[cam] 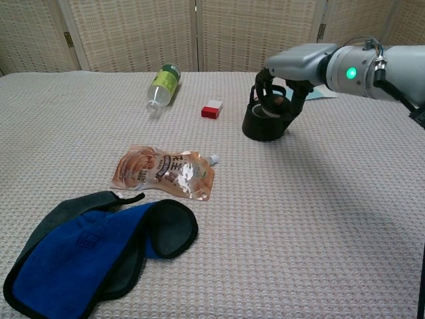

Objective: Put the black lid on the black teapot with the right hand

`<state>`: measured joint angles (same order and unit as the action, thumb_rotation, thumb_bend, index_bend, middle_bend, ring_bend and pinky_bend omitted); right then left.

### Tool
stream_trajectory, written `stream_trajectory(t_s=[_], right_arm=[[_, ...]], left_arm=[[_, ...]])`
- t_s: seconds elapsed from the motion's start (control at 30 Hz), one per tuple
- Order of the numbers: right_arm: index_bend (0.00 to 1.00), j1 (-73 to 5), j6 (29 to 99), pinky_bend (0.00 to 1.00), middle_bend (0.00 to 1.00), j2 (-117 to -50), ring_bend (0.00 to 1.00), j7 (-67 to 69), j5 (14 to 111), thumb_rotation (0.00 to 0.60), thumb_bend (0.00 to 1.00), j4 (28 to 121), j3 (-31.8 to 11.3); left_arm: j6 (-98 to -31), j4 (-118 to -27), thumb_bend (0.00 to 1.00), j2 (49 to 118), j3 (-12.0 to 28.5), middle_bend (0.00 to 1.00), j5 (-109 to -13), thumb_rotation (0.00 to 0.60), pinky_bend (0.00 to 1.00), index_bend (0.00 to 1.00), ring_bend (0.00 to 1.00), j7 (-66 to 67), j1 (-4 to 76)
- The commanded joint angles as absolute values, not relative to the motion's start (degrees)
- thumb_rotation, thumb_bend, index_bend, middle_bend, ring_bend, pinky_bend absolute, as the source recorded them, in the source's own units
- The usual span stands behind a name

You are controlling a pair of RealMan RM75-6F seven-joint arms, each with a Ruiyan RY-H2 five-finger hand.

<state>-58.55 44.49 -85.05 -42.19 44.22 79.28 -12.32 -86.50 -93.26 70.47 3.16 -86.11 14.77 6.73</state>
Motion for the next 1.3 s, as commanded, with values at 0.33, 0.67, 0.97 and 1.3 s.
stream_trajectory(t_s=[0.33, 0.67, 0.97, 1.3], right_arm=[[0.41, -64.4, 42.1, 0.67, 0.35, -90.7, 0.84, -44.9, 36.6, 0.600, 0.33, 68.5, -11.0], [0.36, -66.3, 41.9, 0.67, 0.28, -93.9, 0.84, -44.2, 35.4, 0.600, 0.33, 63.2, -10.5], [0.26, -65.7, 42.0, 0.67, 0.22, -94.2, 0.84, -42.3, 36.4, 0.600, 0.33, 62.0, -9.8], [0.25, -63.3, 44.0, 0.67, 0.21, -89.8, 0.84, -38.3, 41.0, 0.600, 0.33, 68.8, -9.4]], left_arm=[[-87.1, -93.8, 0.51, 70.1, 3.2, 0.20, -86.0, 0.600, 0.05, 0.26, 0.19, 14.8, 6.3], [-87.6, -94.1, 0.51, 69.6, 3.1, 0.20, -86.0, 0.600, 0.05, 0.26, 0.19, 14.8, 5.9], [-87.3, -93.8, 0.51, 69.9, 3.1, 0.20, -85.9, 0.600, 0.05, 0.26, 0.19, 14.8, 5.9], [-87.4, -93.8, 0.51, 70.0, 3.2, 0.20, -85.9, 0.600, 0.05, 0.26, 0.19, 14.9, 5.9]])
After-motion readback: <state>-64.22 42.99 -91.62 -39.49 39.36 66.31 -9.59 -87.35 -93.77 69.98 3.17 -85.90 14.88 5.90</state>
